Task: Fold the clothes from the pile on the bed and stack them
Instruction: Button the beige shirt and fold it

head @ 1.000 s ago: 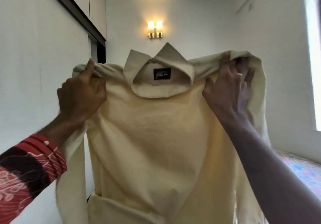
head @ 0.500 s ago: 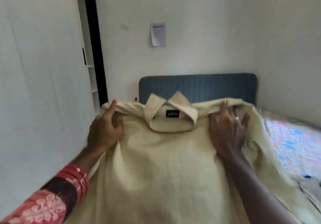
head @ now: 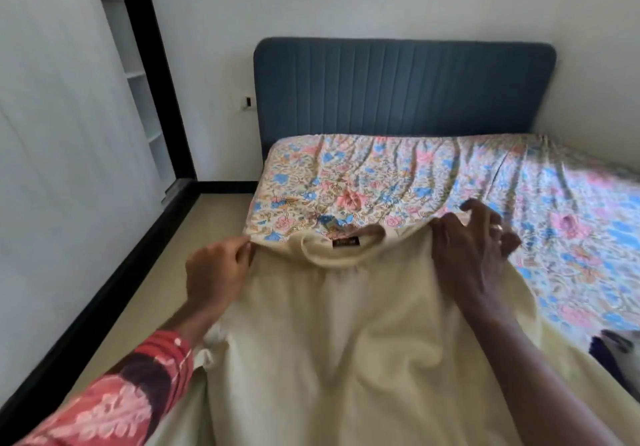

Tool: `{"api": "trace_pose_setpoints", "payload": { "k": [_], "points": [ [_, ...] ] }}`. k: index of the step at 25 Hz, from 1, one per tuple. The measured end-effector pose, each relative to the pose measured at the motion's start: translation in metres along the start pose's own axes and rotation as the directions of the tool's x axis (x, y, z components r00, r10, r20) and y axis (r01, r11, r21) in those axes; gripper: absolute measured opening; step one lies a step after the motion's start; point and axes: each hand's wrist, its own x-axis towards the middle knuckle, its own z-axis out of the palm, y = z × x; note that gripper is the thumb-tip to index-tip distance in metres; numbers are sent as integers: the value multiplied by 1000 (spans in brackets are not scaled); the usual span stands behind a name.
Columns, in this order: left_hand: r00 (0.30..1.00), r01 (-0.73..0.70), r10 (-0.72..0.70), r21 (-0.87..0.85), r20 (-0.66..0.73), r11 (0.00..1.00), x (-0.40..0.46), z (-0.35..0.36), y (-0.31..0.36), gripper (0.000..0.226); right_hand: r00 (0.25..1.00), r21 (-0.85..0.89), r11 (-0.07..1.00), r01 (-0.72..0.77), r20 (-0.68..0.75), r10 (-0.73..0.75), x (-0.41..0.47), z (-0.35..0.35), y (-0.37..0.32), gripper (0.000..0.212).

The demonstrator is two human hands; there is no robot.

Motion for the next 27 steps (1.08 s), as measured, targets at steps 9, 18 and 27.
{"api": "trace_pose_setpoints", "payload": {
  "k": [9,18,27],
  "points": [
    [749,290,-256,45,612,956,22,146,-48,37,561,-50,997,-54,825,71,2,141,67,46],
    [562,725,-362,-233,743,648,37,110,-70,25,523,92,964,-251,851,55,25,113,110,34],
    [818,306,-217,-84,533,948,49,116,-49,25,700,-29,982,-186,697,153,37,103,100,28]
  ]
}}
